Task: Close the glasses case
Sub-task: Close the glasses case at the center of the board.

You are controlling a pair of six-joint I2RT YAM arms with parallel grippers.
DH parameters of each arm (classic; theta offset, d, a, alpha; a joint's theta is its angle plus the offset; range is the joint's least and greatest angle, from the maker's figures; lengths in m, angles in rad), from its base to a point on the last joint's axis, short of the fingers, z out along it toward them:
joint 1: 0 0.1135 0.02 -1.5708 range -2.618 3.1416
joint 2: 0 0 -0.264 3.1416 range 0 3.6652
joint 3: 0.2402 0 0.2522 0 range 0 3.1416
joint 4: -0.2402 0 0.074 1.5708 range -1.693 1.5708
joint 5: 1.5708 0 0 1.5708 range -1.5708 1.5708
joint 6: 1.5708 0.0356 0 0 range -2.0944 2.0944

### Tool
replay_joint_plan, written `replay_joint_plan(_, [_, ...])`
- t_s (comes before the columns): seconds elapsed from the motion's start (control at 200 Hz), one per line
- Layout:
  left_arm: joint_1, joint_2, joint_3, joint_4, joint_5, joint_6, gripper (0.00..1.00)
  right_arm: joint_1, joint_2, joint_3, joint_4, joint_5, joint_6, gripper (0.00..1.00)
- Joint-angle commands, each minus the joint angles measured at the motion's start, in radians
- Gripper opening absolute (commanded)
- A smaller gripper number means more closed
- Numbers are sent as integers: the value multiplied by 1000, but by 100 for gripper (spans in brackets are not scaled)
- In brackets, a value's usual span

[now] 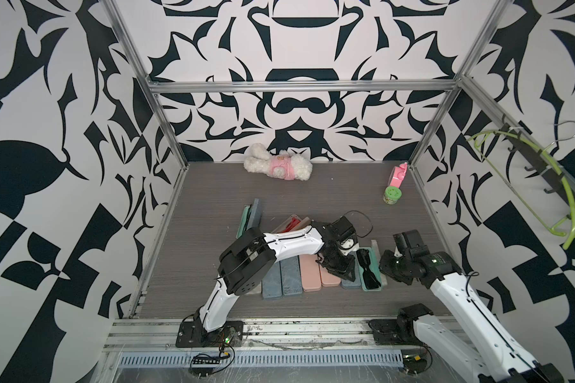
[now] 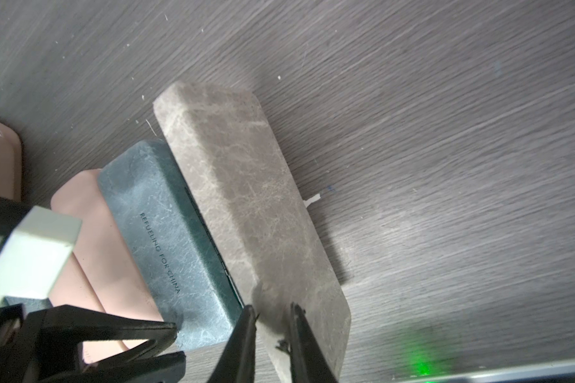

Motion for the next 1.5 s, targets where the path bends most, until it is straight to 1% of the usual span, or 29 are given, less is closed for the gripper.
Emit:
replay_joint_plan(0.0, [-6,25,29,-28,13,16,33,-3,3,-5,15,-16,1,21])
replay_joint_plan(0.565, [-7,33,31,-29,20,15,31,-3,21,-36,58,-48,8,20])
replay_joint_plan(1.495, [-7,38,33,-28,25,13,29,-3,35,-60,87,-54,11,20])
